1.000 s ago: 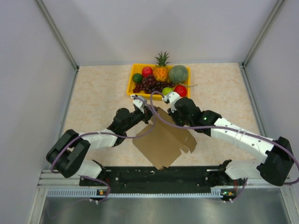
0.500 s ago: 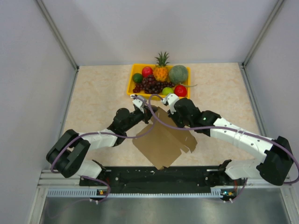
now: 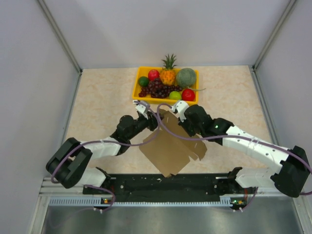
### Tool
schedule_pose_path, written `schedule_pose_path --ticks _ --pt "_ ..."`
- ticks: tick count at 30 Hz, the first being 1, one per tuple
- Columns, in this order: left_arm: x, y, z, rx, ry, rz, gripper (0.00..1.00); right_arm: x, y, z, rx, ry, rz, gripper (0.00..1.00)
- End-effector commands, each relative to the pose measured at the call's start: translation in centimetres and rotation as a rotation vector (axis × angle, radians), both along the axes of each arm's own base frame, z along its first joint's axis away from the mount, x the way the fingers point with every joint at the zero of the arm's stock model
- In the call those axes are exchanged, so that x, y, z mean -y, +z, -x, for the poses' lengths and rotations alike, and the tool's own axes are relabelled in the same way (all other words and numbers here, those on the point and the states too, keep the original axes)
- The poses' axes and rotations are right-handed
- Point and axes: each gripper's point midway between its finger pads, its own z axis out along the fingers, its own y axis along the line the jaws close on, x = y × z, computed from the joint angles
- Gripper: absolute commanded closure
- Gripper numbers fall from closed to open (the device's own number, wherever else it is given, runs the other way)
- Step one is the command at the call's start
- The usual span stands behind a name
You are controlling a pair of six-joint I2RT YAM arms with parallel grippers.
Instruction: Fold the paper box
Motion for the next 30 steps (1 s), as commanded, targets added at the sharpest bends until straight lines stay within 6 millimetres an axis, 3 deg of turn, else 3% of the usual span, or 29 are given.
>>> schedule_pose_path --ticks 1,4,10,11,12,13,15,16,17,18,19,21,22,30 --pt "-2.8 1.5 0.3 -0.055 0.076 0.113 0.66 0.4 0.2 -0.7 0.074 0.039 0.071 1.00" --pt "-5.3 0.5 0.5 -0.163 0.143 0.162 0.64 0.5 0.0 -1.0 0.106 0.074 0.097 1.00" --pt "-8.5 -0.9 -0.9 -0.268 0.273 0.172 0.77 0.2 -0.2 -1.1 0.138 0.146 0.130 1.00" --pt "-8.5 -2.5 -0.8 -0.339 0.269 0.123 0.80 0.1 0.1 -1.2 0.142 0.149 0.126 1.00" --pt "-8.3 -1.9 -1.7 -0.349 0.270 0.115 0.80 -0.1 0.3 -1.1 0.148 0.153 0.120 1.00" --pt "-8.0 -3.8 -2.0 -0.407 0.265 0.075 0.80 -0.1 0.6 -1.2 0.155 0.153 0.119 1.00" --pt "-6.4 -4.5 -2.2 -0.458 0.179 0.025 0.81 -0.4 1.0 -1.0 0.174 0.166 0.115 1.00" --pt "-5.9 -6.9 -2.0 -0.542 0.159 -0.022 0.82 -0.5 1.2 -1.0 0.180 0.170 0.113 1.00" --pt "-5.6 -7.6 -2.2 -0.570 0.154 -0.040 0.83 -0.5 1.2 -0.9 0.182 0.175 0.117 1.00" --pt "-5.2 -7.9 -2.7 -0.574 0.155 -0.046 0.84 -0.6 1.4 -1.0 0.186 0.176 0.115 1.00" --pt "-4.9 -9.7 -2.6 -0.611 0.161 -0.077 0.85 -0.6 1.6 -1.0 0.192 0.175 0.113 1.00" --pt "-4.8 -10.8 -3.5 -0.636 0.207 -0.132 0.90 -0.9 1.8 -1.0 0.194 0.182 0.108 1.00" --pt "-5.0 -12.2 -3.4 -0.658 0.242 -0.175 0.91 -0.9 2.0 -1.0 0.197 0.183 0.104 1.00" --pt "-3.2 -13.3 -2.2 -0.633 0.270 -0.142 0.97 -1.5 2.2 -1.2 0.199 0.185 0.091 1.00"
